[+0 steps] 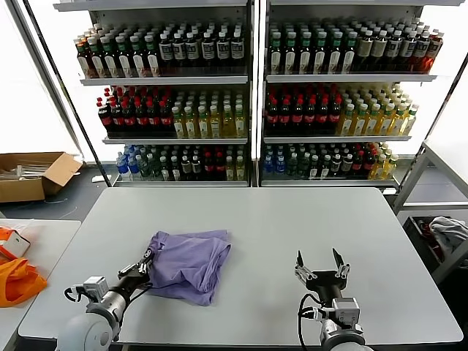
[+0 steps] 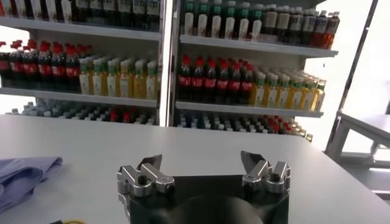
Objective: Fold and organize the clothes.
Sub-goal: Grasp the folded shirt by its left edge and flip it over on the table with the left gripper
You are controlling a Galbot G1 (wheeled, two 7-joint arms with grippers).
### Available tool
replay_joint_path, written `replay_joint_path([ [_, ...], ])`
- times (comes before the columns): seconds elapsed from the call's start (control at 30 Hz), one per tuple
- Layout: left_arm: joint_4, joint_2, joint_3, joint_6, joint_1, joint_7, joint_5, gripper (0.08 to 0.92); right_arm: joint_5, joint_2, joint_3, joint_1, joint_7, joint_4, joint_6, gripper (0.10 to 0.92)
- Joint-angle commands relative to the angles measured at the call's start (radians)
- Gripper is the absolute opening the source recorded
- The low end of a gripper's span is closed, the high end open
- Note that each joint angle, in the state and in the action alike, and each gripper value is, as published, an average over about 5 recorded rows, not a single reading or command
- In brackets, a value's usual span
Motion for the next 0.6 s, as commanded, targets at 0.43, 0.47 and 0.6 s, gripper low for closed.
replay_joint_path([
  [0.43, 0.115, 0.256, -0.427, -0.033, -0.016, -0.009, -0.021, 0.102, 0.028, -0.014, -0.008, 0.052, 0.006, -0.044, 0.004, 0.823],
  [0.47, 0.124, 0.283, -0.453, -0.031, -0.016, -0.01, -0.037, 0.102, 0.03, -0.014, -0.009, 0.055, 0.007, -0.047, 0.004, 0.823],
  [0.6, 0.153, 0.361, -0.513, -0.036, -0.018, -0.007, -0.051, 0.102, 0.031, -0.011, -0.019, 0.062, 0.009, -0.057, 0.006, 0.823],
])
